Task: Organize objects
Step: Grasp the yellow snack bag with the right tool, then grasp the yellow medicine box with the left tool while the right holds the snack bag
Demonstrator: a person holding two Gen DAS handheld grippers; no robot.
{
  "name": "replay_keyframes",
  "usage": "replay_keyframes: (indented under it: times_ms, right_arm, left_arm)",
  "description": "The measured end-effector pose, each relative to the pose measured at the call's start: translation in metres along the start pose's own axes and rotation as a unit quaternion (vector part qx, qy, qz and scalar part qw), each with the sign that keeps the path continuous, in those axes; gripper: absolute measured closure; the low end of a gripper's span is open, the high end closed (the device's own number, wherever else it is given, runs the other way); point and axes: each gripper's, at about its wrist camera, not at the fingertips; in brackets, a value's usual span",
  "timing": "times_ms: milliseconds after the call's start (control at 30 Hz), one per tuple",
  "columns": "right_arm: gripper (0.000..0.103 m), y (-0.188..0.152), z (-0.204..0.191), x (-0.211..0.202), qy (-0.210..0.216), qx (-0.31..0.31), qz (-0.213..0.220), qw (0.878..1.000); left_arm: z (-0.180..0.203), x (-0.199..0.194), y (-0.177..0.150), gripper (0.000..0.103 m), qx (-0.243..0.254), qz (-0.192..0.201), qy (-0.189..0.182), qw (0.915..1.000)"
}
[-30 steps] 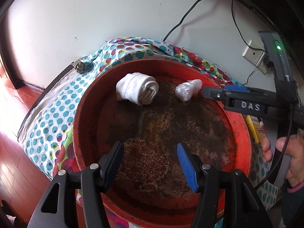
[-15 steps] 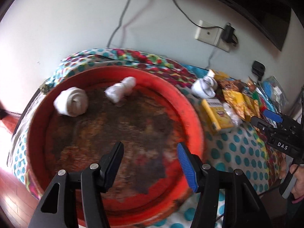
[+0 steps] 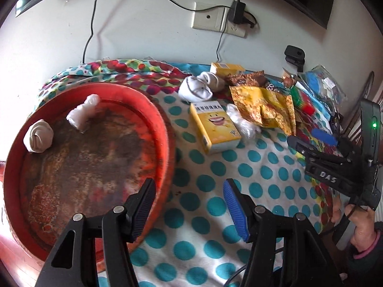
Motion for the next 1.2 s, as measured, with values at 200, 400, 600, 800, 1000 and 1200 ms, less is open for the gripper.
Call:
replay_keyframes:
  times_ms: [200, 400, 600, 800, 1000, 1200]
  right_arm:
    - [0.028, 0.011, -0.018, 0.017, -0.055, -0.126, 0.007, 0.99]
    - [0.029, 0.016, -0.042, 0.038, -0.086, -0.218, 0.02, 0.972]
    - [0.037, 0.022, -0.053, 0.057, -0.076, -0.253, 0.02, 0.964]
    - [0.05, 0.02, -0.061, 0.07, -0.092, -0.278, 0.026, 0.956]
    - [0.06, 0.019, -0.047, 0.058, -0.065, -0.241, 0.053, 0.967]
    - [0.064, 0.014, -0.024, 0.042, -0.036, -0.184, 0.066, 0.98]
  left_arm:
    - [0.013, 0.013, -0.003, 0.043, 0.0, -0.017, -0.003, 0.9998]
    - [0.012, 0.015, 0.004, 0.043, -0.016, -0.017, -0.012, 0.9997]
    - [0.011, 0.017, 0.006, 0.043, -0.019, -0.017, -0.011, 0.9996]
    - [0.02, 0.022, 0.01, 0.043, -0.008, -0.018, -0.01, 0.9998]
    - [0.033, 0.028, 0.016, 0.043, 0.009, -0.01, -0.017, 0.9998]
    - [0.044, 0.044, 0.024, 0.043, 0.006, -0.02, -0.032, 0.9993]
Point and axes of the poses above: each gripper's, at about its wrist camera, not at the fingertips, and x roughly the way its jaws point, z to its right, y to its top, and after that the axes turned 2 degrees about -z, right-handed
